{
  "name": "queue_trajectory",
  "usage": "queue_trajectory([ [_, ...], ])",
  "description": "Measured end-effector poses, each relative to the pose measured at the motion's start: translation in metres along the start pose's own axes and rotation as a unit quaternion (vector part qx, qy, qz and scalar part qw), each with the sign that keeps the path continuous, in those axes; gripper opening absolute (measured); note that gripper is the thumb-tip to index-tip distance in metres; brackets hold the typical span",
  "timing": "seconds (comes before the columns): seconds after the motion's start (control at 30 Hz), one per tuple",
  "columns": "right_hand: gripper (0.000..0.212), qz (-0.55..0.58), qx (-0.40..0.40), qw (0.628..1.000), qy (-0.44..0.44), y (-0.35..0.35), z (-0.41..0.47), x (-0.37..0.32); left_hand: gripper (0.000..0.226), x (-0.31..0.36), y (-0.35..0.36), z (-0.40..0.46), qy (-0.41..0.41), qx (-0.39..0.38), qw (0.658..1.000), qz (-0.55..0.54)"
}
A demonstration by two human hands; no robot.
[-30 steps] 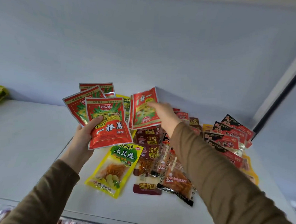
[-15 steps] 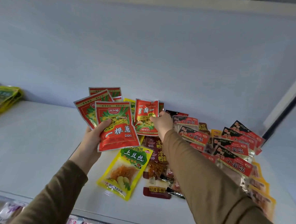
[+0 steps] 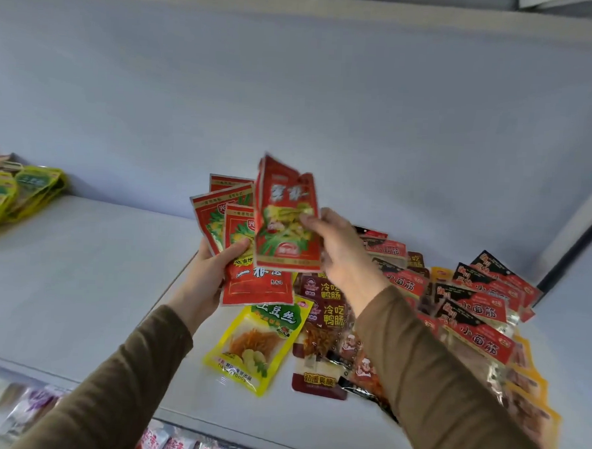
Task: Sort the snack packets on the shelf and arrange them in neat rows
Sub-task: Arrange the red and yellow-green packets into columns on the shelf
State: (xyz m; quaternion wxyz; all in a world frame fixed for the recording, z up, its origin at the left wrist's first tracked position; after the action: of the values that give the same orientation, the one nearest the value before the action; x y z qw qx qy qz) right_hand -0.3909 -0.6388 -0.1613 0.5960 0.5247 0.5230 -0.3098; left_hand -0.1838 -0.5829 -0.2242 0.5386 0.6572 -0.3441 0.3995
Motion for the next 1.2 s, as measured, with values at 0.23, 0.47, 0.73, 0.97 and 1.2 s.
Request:
queue_trajectory([
  [0.23, 0.014, 0.03, 0.063, 0.997, -0.024, 0.04, 0.006, 0.054, 0.063, 0.015, -0.006, -0.002, 0.042, -0.012, 0.999, 0.01],
  [0.47, 0.018, -0.098, 0.102, 0.982, -0.123, 0.113, 0.016, 0.062, 0.075, 0.049, -0.048, -0.012, 0.011, -0.018, 0.995, 0.093],
  [0.73, 0.097, -0.106, 0.036, 0.992, -0.062, 0.221, 0.062, 0.085, 0.059, 0.109, -0.16, 0.005, -0.048, 0.004, 0.997, 0.067],
  [0.97, 0.093, -0.031, -0.091, 0.99, 0.108, 0.342, 0.101, 0.147, 0.071, 0.173, -0.284, 0.029, -0.067, 0.0, 0.992, 0.108],
  [1.2, 0.072, 0.027, -0.016, 0.998, 0.057, 0.419, 0.139, 0.194, 0.069, 0.22, -0.369, 0.071, -0.07, 0.017, 0.976, 0.205],
])
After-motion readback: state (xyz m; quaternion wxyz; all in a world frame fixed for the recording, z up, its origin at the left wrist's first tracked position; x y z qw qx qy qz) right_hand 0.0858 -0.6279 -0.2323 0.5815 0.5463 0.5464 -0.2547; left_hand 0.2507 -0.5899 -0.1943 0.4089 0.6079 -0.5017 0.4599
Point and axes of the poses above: each hand's wrist, its own z-axis towards the middle knuckle, its own y-axis out of the palm, x = y × z, the point moved 4 cm from there along z, towards the middle knuckle, and after that the axes turned 1 degree about -y, right-handed, at the moved point
